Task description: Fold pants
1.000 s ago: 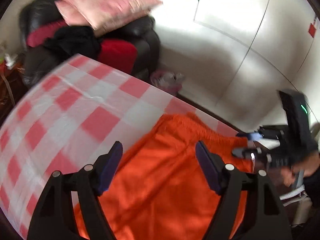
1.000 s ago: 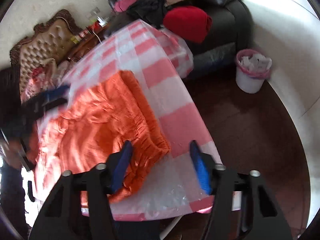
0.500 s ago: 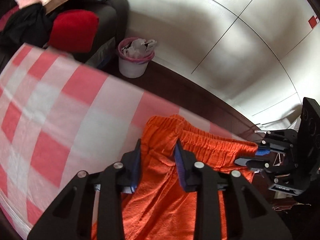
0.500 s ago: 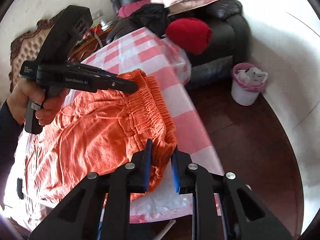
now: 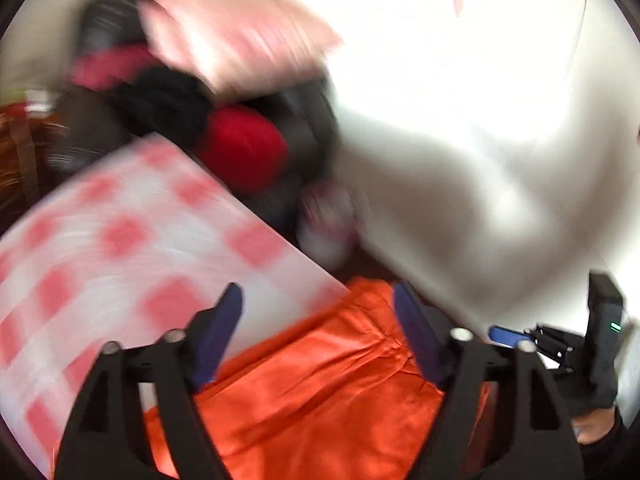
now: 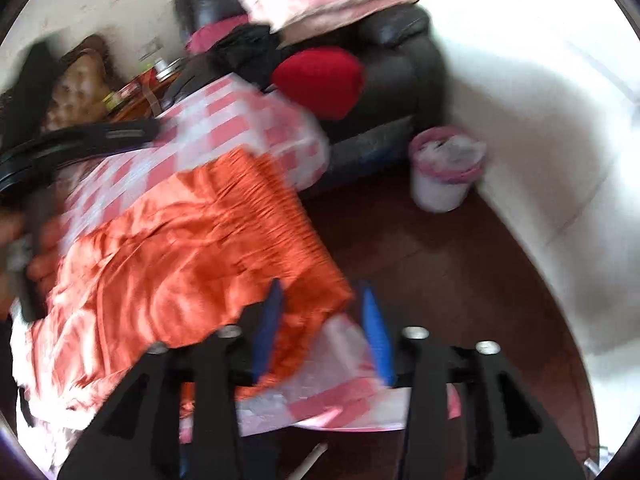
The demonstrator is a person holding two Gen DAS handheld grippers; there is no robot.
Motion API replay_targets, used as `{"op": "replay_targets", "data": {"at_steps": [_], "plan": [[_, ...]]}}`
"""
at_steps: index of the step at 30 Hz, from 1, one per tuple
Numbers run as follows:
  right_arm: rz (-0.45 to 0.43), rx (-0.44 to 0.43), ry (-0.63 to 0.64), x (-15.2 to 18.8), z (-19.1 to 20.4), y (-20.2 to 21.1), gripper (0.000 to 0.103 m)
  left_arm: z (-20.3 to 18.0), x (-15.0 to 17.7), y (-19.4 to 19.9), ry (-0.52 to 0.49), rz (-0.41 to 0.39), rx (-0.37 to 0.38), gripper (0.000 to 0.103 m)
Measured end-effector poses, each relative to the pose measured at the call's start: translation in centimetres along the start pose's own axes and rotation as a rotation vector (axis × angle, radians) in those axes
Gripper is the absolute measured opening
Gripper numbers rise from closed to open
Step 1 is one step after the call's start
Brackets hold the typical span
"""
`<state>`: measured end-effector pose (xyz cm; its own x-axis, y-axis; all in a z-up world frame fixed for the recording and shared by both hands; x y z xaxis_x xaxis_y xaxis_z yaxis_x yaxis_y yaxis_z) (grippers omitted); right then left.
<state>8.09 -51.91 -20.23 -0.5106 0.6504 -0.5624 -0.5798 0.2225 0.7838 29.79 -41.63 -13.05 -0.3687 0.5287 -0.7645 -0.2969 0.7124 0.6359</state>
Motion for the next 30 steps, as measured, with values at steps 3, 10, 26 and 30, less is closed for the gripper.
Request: {"op": "replay_targets", "data": {"at_steps": [3, 10, 26, 30], "plan": [[-0.143, 0.001, 0.052, -0.1, 1.8, 3.2, 0.063, 2.6, 5.1, 10.1, 0.039, -0.133, -0.258, 0.087], [-0.216, -0.157, 0.308, 5.5, 13.9, 4.1, 0.080, 8.0, 26.0, 23.0, 0.401, 0.077, -0.676, 0.044], [-0.126, -0.003, 0.468, 12.5, 14.8, -1.6, 0.086, 11.7, 38.7, 32.7, 0.598, 0.164, -0.767, 0.045], [-0.133, 0.017, 0.551, 12.7, 14.3, -0.9, 0.087, 11.9, 39.7, 34.9, 0.633, 0.134, -0.820, 0.045]]}}
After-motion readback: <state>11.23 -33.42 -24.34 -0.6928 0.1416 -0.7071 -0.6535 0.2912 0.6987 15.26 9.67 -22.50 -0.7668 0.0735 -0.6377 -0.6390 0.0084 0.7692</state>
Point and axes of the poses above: each gripper's, at about its wrist camera, not at the fingertips, and y roughly against the way its jaws point, z to its left, x to its underside, the point moved 5 cm from there along -y, roughly the way its jaws point, and after that the axes turned 11 degrees about -y, right-handed, at the moved point
